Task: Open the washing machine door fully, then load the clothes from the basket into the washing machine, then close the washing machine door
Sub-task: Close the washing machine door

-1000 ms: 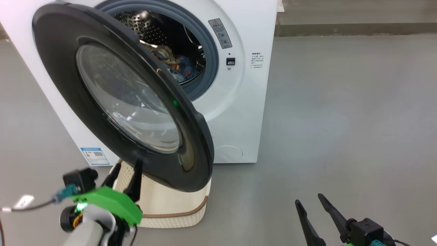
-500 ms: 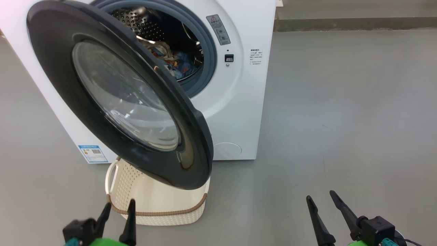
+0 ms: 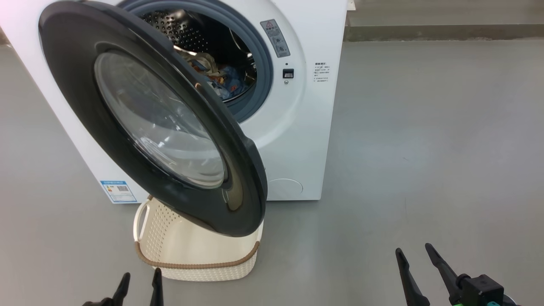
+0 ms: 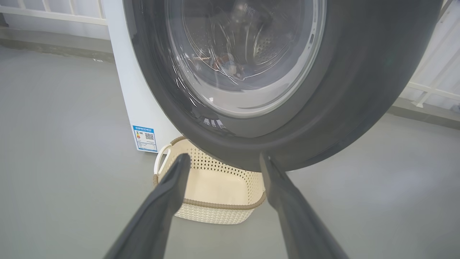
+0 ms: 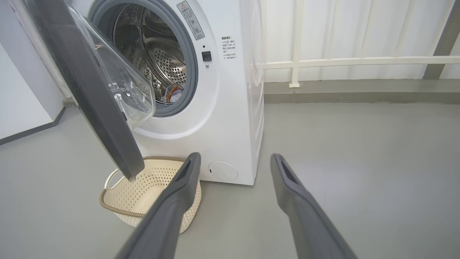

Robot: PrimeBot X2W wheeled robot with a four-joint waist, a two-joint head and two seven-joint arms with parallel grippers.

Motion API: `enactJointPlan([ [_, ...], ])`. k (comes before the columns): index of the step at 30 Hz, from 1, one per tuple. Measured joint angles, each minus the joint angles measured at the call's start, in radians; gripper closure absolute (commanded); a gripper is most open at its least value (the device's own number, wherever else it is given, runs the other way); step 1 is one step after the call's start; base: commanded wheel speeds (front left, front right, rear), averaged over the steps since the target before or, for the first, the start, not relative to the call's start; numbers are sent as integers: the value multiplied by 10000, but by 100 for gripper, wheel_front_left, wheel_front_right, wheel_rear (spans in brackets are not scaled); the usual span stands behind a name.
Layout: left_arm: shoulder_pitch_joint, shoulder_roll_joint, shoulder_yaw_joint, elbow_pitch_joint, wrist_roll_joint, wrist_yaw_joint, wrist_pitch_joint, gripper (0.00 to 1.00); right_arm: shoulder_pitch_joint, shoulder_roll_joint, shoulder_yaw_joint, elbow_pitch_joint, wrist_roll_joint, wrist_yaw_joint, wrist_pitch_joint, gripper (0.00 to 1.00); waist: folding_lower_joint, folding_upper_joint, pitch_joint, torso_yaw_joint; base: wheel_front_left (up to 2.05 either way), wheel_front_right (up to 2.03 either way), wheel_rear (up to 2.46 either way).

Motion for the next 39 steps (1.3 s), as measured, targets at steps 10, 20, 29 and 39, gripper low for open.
enactJointPlan([
  [10,89,-59,477,-127,278,-123,0,0,0,50,-203,25,-33,0,0,0,0,1,-63,-27,0,0,0],
  [20,91,-75,470,-148,251,-119,0,0,1,65,-240,153,-130,0,0,100,0,0,-131,39,0,0,0],
  [29,97,-77,468,-161,253,-121,0,0,-272,73,71,-301,-128,0,0,100,0,0,-109,133,0,0,0],
  [39,81,-82,274,-207,253,-132,0,0,-2760,25,1628,-2132,29,0,-2,100,0,0,15,353,0,0,0],
])
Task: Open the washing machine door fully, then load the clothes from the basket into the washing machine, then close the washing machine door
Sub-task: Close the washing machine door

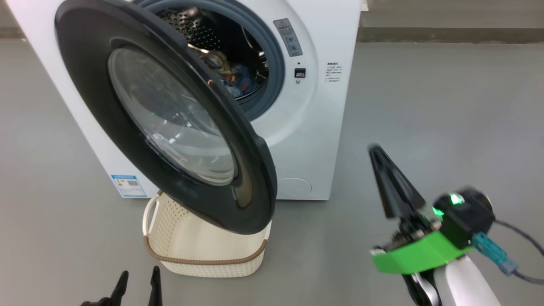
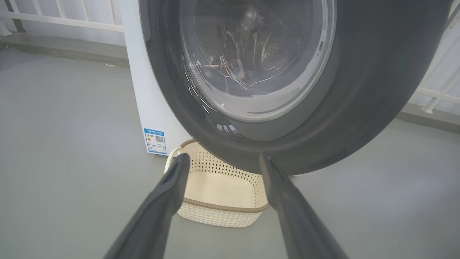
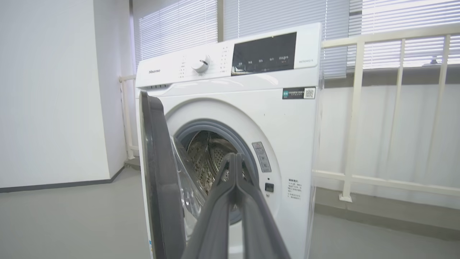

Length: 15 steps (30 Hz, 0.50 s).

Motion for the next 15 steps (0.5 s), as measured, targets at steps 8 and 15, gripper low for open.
enactJointPlan([
  [8,-35,2,-198,0,2,0,0,0,-1567,-75,2027,-585,698,0,-2,100,0,0,105,355,0,0,0],
  [15,-138,2,-594,2,0,-4,0,0,-1876,-102,3701,765,1275,0,-2,100,1,0,285,815,0,0,0],
])
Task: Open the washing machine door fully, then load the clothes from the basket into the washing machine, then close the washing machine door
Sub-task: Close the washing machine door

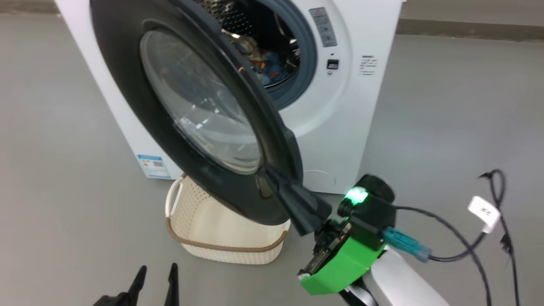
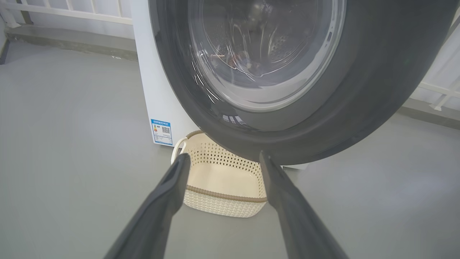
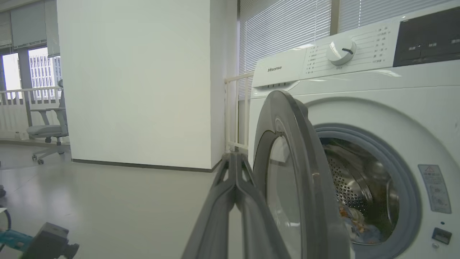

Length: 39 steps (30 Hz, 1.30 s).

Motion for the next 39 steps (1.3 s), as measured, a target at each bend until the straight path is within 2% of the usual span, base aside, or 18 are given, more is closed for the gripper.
enactJointPlan([
  [7,-298,0,-529,-65,-82,-8,0,0,-3,-23,217,1546,727,0,0,100,0,0,359,482,0,0,0],
  [15,-634,-2,-842,-244,-274,107,0,0,-501,-44,-88,2366,780,0,0,100,0,0,1049,786,0,0,0],
  [25,-1056,-10,-1064,-460,-445,213,0,0,-1073,-48,-387,2614,594,0,0,100,0,0,1822,1037,0,0,0],
  [39,-1418,-48,-1158,-723,-545,374,-23,0,-1554,-50,-723,2648,408,0,0,100,0,0,2664,992,0,0,0],
])
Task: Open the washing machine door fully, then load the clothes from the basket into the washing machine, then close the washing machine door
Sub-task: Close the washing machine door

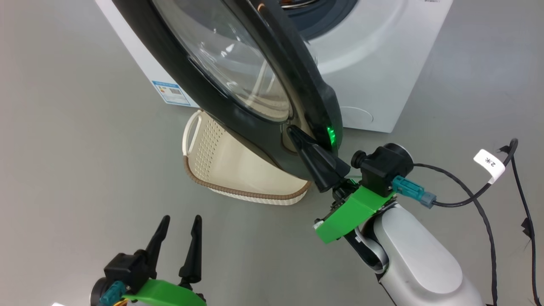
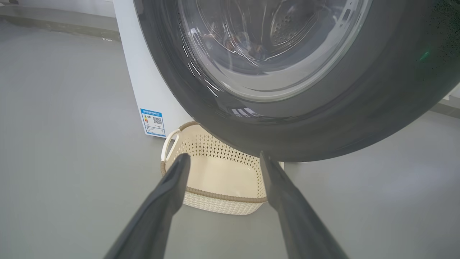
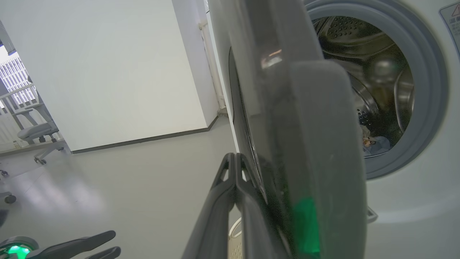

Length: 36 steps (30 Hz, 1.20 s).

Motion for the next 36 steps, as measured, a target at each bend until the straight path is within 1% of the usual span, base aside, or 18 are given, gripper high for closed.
enactJointPlan([
  [8,-199,-8,-219,-161,-86,4,-4,0,-497,2,-178,88,-349,0,0,100,0,0,486,-79,0,0,0],
  [13,-392,-19,-426,-420,-274,98,-4,0,-1247,-67,-474,104,-546,0,0,100,0,0,985,-122,0,0,0],
  [20,-569,-25,-512,-575,-278,176,-4,0,-2421,-495,-583,82,-871,2,0,100,0,0,1683,-238,0,0,0],
  [26,-639,-27,-604,-779,-278,176,-4,0,-3429,-880,-642,104,-865,2,0,100,0,0,2301,-317,0,0,0],
  [32,-896,-29,-1112,-1208,-376,196,-4,0,-4259,-1220,-888,326,-836,4,0,100,0,0,2868,-211,0,0,0],
  [36,-1132,-36,-1455,-1475,-454,313,-4,0,-4929,-1507,-917,594,-871,4,0,100,0,0,3184,-41,0,0,0],
])
